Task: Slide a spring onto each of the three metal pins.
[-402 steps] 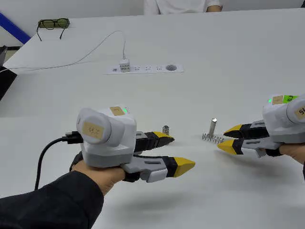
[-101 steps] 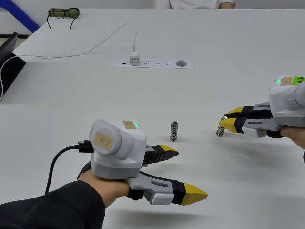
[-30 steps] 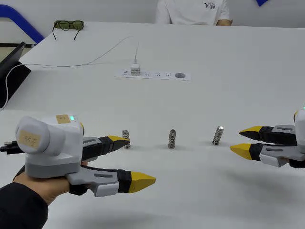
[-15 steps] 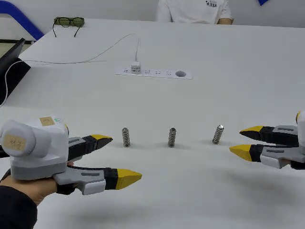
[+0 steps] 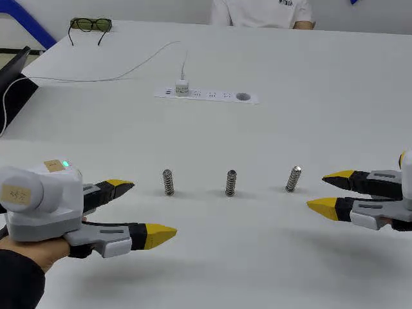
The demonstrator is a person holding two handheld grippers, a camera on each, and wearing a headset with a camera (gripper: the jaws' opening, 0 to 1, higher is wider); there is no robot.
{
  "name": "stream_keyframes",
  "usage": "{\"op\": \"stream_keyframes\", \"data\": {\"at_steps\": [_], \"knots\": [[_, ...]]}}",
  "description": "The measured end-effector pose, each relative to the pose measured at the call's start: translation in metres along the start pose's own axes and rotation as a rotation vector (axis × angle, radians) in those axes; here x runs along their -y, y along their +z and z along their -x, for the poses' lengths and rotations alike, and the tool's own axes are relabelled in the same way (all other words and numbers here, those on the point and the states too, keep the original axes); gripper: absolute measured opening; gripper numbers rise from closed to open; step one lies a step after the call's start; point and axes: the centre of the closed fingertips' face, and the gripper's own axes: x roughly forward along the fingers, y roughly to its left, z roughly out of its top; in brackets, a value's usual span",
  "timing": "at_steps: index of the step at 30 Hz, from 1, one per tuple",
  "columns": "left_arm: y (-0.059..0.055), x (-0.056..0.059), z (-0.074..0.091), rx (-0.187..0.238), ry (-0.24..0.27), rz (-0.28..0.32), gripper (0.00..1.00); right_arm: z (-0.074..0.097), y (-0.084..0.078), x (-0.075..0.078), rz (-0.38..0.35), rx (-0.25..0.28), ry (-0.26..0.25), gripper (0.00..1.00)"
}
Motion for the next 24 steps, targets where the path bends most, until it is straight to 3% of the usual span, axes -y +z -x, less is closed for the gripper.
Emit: {"op": "stream_keyframes", "data": {"at_steps": [24], "knots": [[-0.0082,-0.0059,-0.0013,-0.016,0.022,0.016,0.82,0.0053,-0.0080,-0.0017,-0.010,0.010,0.006,0.50]]}}
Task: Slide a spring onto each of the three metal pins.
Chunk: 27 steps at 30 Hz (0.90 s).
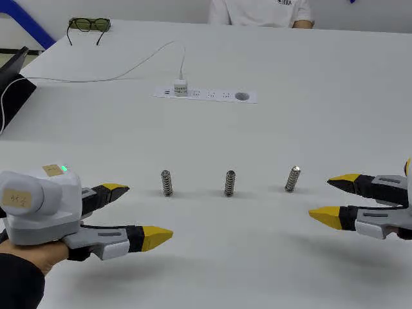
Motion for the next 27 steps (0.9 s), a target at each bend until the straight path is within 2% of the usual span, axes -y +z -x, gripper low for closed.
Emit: {"op": "stream_keyframes", "data": {"at_steps": [27], "knots": [[0.0003,-0.0003,0.0000,-0.004,-0.001,-0.001,0.81,-0.0004,0.0009,0.0005,-0.002,0.008,-0.006,0.52]]}}
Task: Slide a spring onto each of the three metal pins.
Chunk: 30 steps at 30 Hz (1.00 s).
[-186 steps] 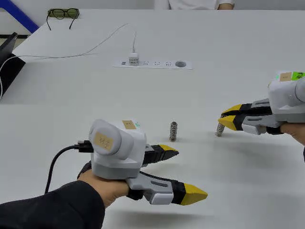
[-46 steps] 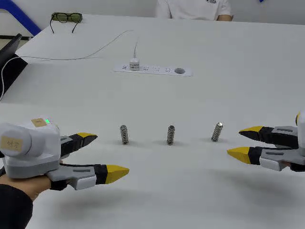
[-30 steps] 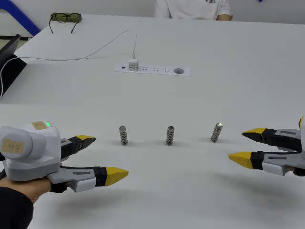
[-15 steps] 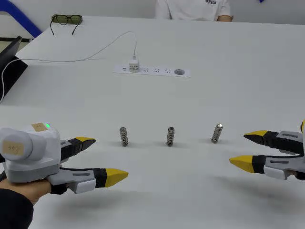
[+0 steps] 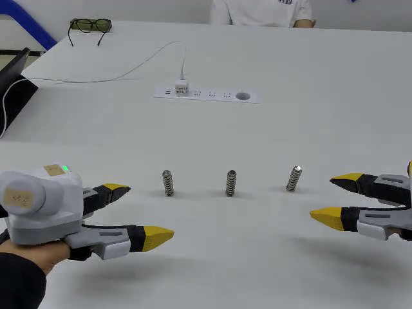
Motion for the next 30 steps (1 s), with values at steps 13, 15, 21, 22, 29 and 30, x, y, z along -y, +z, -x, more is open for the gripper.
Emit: {"op": "stream_keyframes", "data": {"at_steps": [13,15,21,22,29,30], "knots": [[0.0017,-0.0004,-0.0003,0.006,-0.003,0.000,0.81,0.0008,0.0019,-0.0006,0.002,0.003,-0.004,0.52],[0.0018,0.0002,-0.0005,0.006,-0.004,0.000,0.81,0.0009,0.0021,-0.0006,0.002,0.004,-0.004,0.52],[0.0030,-0.0001,-0.0002,0.008,-0.003,0.000,0.81,0.0007,0.0028,-0.0003,0.001,0.005,-0.004,0.53],[0.0032,-0.0001,-0.0001,0.009,-0.003,0.001,0.81,0.0006,0.0028,-0.0003,0.001,0.006,-0.004,0.53],[0.0044,-0.0002,0.0007,0.010,-0.002,0.000,0.81,0.0007,0.0034,-0.0006,0.002,0.008,-0.004,0.53],[0.0047,-0.0002,0.0008,0.011,-0.002,0.000,0.81,0.0009,0.0034,-0.0004,0.002,0.009,-0.004,0.53]]}}
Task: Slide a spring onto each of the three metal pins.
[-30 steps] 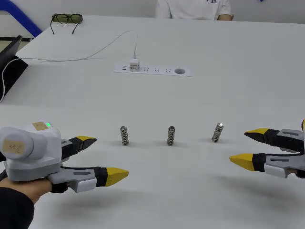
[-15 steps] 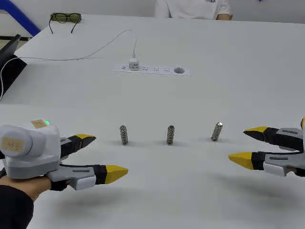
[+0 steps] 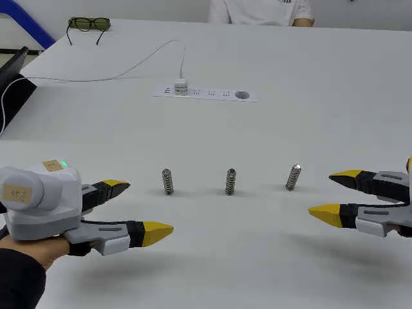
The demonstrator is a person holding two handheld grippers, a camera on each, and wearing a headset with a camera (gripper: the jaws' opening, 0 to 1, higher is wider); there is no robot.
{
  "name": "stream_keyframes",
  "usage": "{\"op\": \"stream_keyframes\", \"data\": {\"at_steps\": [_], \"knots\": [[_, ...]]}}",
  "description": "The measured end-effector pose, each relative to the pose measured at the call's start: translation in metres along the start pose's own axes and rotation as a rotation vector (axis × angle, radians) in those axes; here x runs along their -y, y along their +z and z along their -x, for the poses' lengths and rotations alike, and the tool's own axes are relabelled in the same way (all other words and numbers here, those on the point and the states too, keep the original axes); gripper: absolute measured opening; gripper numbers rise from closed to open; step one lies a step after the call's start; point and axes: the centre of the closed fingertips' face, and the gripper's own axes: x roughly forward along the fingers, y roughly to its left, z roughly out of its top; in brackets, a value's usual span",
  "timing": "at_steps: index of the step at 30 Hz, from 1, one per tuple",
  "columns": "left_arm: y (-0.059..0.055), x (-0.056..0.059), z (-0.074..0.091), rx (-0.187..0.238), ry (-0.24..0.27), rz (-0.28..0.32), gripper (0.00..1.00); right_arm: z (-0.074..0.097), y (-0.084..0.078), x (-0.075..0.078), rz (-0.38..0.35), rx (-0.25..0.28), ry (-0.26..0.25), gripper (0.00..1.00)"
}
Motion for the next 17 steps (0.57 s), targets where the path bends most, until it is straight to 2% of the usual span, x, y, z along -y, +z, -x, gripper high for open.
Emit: {"op": "stream_keyframes", "data": {"at_steps": [17], "knots": [[0.0014,0.0006,-0.0005,-0.003,0.000,-0.004,0.81,0.0010,-0.0006,0.0006,0.000,-0.001,0.000,0.53]]}}
